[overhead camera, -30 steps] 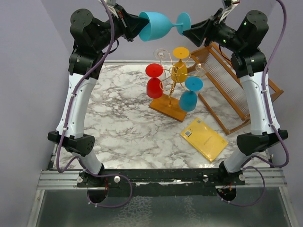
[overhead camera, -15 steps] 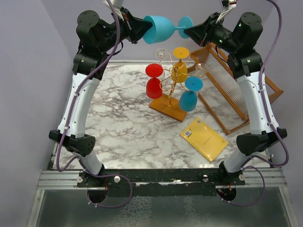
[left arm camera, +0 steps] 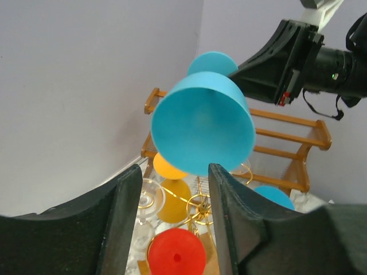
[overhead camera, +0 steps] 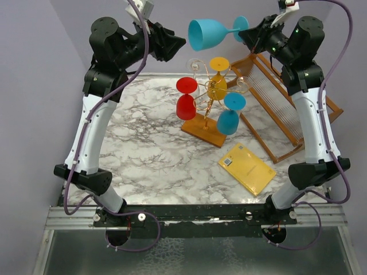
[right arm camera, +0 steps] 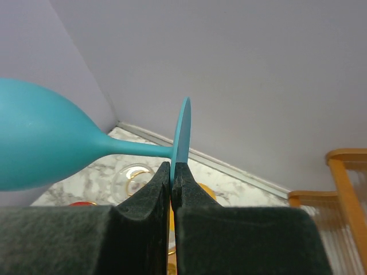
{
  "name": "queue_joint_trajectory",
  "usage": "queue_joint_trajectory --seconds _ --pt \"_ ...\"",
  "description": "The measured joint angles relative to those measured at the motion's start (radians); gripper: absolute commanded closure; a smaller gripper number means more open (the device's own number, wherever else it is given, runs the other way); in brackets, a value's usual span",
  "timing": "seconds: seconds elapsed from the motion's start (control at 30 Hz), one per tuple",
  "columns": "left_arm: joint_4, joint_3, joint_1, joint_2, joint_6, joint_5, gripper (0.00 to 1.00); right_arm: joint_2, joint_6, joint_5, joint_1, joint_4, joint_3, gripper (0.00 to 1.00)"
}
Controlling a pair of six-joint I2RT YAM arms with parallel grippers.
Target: Place the wine glass upside down on the wine glass rack
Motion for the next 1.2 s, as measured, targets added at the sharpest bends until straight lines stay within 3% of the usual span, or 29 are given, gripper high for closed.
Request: queue_joint_trajectory --seconds 0.23,0.5,0.87,1.2 --pt "-0.133 -0.014 0.0 -0.101 0.2 -0.089 0.25 -0.026 -0.173 0.009 -0.018 -0.006 -0.002 0.99" --pt "-0.217 -0.043 0.002 -0.198 0.377 -0.287 0.07 -0.122 -0.407 -0.151 -0.005 -0.105 -0.002 0.99" --pt "-0.238 -0.164 0.092 -0.229 0.443 -0.415 0.03 -0.248 -0.735 -0.252 0.187 -0.32 -0.117 0.99" --pt "-0.238 -0.232 0.187 -0.237 0.48 -0.439 0.03 -0.282 -1.044 -0.2 0.324 -0.518 -0.252 0.99"
